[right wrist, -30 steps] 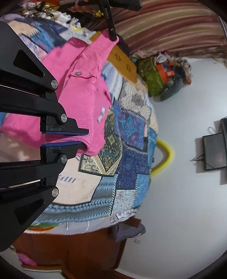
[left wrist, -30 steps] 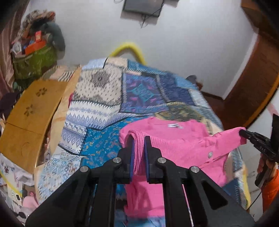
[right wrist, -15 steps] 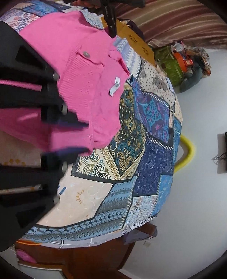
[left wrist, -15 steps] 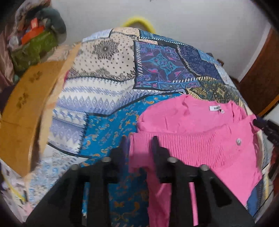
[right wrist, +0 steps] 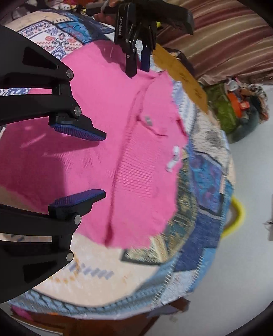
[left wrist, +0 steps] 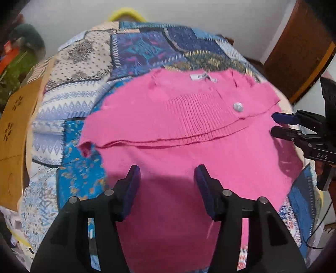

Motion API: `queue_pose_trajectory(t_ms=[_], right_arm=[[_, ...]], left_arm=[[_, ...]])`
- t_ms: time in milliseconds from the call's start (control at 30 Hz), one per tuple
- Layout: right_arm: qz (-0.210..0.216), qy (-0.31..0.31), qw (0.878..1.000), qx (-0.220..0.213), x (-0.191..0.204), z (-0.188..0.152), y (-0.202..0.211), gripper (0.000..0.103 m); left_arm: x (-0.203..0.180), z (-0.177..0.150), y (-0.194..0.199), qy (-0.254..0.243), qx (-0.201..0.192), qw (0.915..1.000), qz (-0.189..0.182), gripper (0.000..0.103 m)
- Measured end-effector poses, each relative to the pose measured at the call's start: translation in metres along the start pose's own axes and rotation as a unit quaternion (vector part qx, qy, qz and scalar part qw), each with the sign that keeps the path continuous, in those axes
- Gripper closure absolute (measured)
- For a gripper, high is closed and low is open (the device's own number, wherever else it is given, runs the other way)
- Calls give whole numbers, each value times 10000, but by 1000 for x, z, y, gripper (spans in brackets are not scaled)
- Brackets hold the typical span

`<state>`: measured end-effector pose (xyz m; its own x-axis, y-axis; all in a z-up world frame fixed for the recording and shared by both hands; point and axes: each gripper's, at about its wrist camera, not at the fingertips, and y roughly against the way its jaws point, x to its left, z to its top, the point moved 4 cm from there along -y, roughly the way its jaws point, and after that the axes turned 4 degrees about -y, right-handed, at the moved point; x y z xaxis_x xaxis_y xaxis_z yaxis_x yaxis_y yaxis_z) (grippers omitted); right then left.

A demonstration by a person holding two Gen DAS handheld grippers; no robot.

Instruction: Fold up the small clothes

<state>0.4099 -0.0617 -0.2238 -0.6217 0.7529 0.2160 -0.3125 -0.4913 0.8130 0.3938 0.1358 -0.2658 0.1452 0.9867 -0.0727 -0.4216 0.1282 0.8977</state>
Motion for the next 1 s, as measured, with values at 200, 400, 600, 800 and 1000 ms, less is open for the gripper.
queue_pose_trajectory(t_ms=[200,400,600,800,1000], right_arm=[[111,-177,9997,82,-15,23,-17,59],[-821,-785,9904,-791,-47,60,1,59],[-655,-556,9932,-780,-41,47,27,59],[-318,-293,9984,-368,-16,11,28,59],[-176,-130,9998,-34,-6,-14,7,59]], left_arm=[[7,41,-12,-130,-48,9999,90,48],[57,102,6,670,-719,9903,987,48],[67,77,24,834,-730,9901,864,48],[43,27,8,439,-166,9968,651,48],[-28,31,0,-239,-66,9997,-62,48]])
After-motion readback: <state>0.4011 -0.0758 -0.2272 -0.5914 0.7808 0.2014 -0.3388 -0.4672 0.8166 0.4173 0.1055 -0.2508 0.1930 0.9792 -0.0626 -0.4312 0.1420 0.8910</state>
